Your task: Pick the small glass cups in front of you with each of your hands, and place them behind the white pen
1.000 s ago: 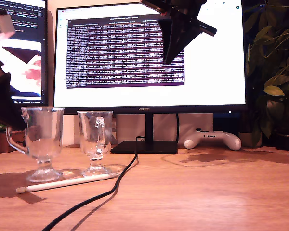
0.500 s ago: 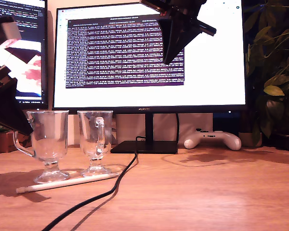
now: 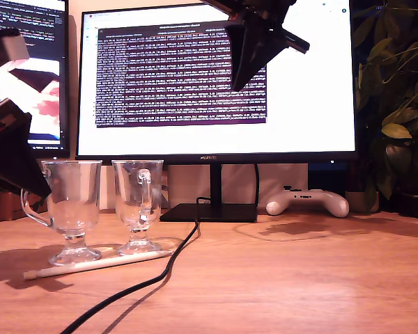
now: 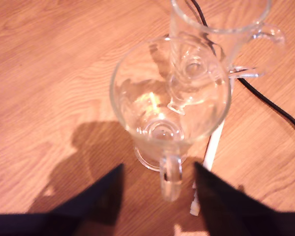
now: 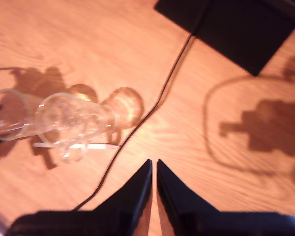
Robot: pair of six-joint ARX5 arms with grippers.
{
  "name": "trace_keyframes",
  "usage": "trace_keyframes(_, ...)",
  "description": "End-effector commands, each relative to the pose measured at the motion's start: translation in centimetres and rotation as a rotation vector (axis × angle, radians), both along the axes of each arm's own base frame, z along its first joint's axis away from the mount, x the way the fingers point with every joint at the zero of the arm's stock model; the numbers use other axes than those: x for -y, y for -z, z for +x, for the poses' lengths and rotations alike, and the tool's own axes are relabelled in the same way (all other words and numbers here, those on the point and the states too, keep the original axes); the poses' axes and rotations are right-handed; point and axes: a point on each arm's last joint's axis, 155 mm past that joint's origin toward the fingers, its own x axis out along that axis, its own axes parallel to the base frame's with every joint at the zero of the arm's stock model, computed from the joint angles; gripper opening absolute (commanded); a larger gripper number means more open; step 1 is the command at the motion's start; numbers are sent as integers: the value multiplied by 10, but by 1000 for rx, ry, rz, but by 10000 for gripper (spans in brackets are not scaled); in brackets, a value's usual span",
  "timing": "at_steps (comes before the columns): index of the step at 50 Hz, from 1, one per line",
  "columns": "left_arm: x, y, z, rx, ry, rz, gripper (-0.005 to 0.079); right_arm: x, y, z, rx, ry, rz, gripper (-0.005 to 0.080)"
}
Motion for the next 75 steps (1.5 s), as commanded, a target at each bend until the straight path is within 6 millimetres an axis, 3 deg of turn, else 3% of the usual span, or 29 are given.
trace_keyframes(1,1,7,-3,-24,1,-3,465,-1,-4,-2,7,-6,6,-13)
trace_keyframes(13,0,-16,-8,25,-17,-32,464,1,-3,-2,14,-26,-3,-13)
trace_keyframes(24,-10,-45,-18,108,-43,-27,445,18,-3,8,13,15,-4,-13)
trace_keyframes(28,-11,-54,-25,129,-44,-32,360,26,-3,13,13,36,-5,-13)
trace_keyframes(37,-15,-65,-41,139,-57,-48,-32,52,-3,27,11,100,-6,-13)
trace_keyframes(47,-17,-67,-51,113,-76,-68,-18,81,-3,39,11,171,-5,-13)
trace_keyframes(56,-20,-69,-48,107,-114,-93,-18,107,-8,47,41,237,-46,-13)
trace_keyframes(75,-35,-71,-39,124,-175,-95,-18,134,-30,49,121,303,-98,-13)
